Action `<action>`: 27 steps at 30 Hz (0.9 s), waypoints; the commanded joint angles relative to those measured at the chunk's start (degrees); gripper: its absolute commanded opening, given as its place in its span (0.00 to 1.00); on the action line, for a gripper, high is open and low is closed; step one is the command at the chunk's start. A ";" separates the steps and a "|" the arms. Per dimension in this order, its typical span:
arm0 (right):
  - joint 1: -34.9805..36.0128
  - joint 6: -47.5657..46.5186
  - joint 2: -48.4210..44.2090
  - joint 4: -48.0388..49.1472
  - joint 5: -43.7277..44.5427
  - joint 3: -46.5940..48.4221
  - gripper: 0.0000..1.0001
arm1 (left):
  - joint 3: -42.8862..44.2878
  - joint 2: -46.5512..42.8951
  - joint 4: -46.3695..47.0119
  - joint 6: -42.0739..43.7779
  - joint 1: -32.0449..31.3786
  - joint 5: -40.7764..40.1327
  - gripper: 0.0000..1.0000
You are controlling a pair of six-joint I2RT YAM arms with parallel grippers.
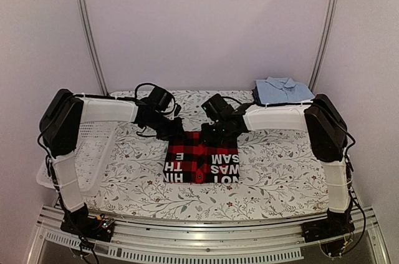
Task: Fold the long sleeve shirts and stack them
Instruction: Smooth out the square-folded shirt at the center of the board.
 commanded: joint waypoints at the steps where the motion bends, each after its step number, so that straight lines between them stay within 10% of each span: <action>1: -2.97 -2.08 6.39 0.11 -3.93 3.59 0.42 | 5.66 7.55 -1.14 2.15 3.85 1.23 0.14; 27: -13.55 -2.61 7.95 2.70 -12.21 -0.16 0.42 | 15.93 17.08 -4.54 4.15 9.33 3.80 0.14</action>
